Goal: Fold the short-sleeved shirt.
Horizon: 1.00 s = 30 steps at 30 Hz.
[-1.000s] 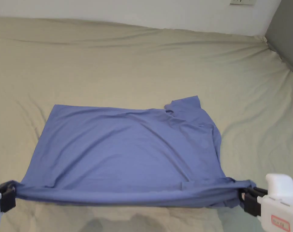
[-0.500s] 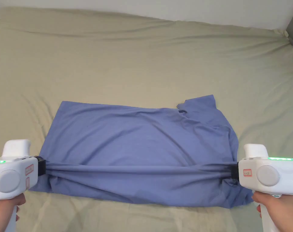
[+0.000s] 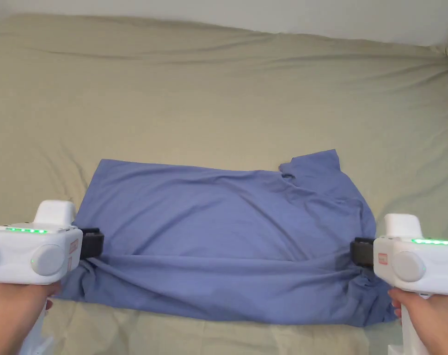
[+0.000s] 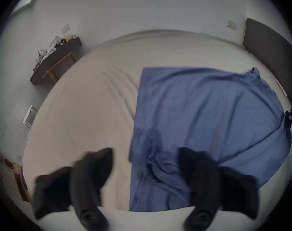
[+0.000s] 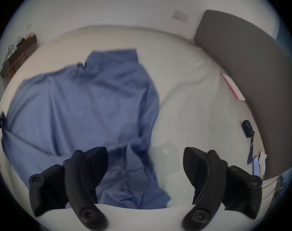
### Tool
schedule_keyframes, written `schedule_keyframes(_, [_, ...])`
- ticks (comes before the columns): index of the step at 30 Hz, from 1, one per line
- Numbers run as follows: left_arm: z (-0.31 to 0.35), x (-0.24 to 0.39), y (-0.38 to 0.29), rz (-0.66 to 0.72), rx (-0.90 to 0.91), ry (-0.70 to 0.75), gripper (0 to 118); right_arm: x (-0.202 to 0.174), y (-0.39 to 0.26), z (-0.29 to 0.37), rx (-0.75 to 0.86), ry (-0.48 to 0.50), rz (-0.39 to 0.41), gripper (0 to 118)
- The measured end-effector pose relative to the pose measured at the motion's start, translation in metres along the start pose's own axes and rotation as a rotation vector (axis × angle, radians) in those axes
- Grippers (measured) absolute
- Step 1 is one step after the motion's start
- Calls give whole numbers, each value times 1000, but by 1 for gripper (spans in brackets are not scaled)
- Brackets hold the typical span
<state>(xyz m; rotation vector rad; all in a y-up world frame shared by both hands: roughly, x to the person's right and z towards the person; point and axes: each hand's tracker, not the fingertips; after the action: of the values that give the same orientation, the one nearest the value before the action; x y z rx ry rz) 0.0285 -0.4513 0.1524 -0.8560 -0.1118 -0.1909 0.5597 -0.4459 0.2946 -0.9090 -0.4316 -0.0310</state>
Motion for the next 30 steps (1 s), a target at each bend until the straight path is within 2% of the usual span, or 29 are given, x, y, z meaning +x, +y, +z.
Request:
schedule_keyframes(1, [16, 0, 6, 27, 50, -25, 110, 5, 7, 14, 46, 24, -33, 98])
schedule_keyframes(2, [32, -1, 14, 52, 104, -41, 115, 8, 16, 30, 92, 30, -51, 98])
schedule_keyframes(8, [151, 11, 55, 84, 458, -66, 115, -2, 61, 152, 443, 10, 26, 98])
schedule_keyframes(12, [217, 30, 65, 27, 610, -64, 111, -26, 66, 223, 613, 31, 67, 98])
schedule_keyframes(13, [225, 34, 66, 17, 627, -46, 104, -32, 64, 234, 636, 26, 71, 97])
schedule_keyframes(15, [243, 46, 61, -2, 655, -31, 64, -46, 59, 253, 665, 51, 105, 88])
schedule_keyframes(16, [248, 51, 59, -8, 661, -23, 44, -52, 55, 259, 670, 48, 115, 77])
schedule_keyframes(17, [248, 53, 56, -15, 666, -11, 25, -59, 50, 264, 683, 48, 134, 52])
schedule_keyframes(18, [250, 56, 53, -24, 668, -11, 20, -64, 47, 261, 694, 45, 157, 29])
schedule_keyframes(19, [253, 60, 50, -32, 673, -11, 16, -70, 42, 263, 700, 38, 176, 12])
schedule_keyframes(20, [255, 62, 46, -38, 684, -15, 6, -76, 38, 264, 707, 16, 201, 8])
schedule_keyframes(22, [253, 67, 44, -49, 682, -14, 0, -84, 31, 263, 708, 17, 231, 6])
schedule_keyframes(24, [255, 70, 43, -56, 687, -8, 0, -89, 30, 261, 668, 34, 262, 2])
schedule_keyframes(30, [253, 74, 43, -104, 698, 5, 0, -95, 26, 261, 690, 11, 272, 2])
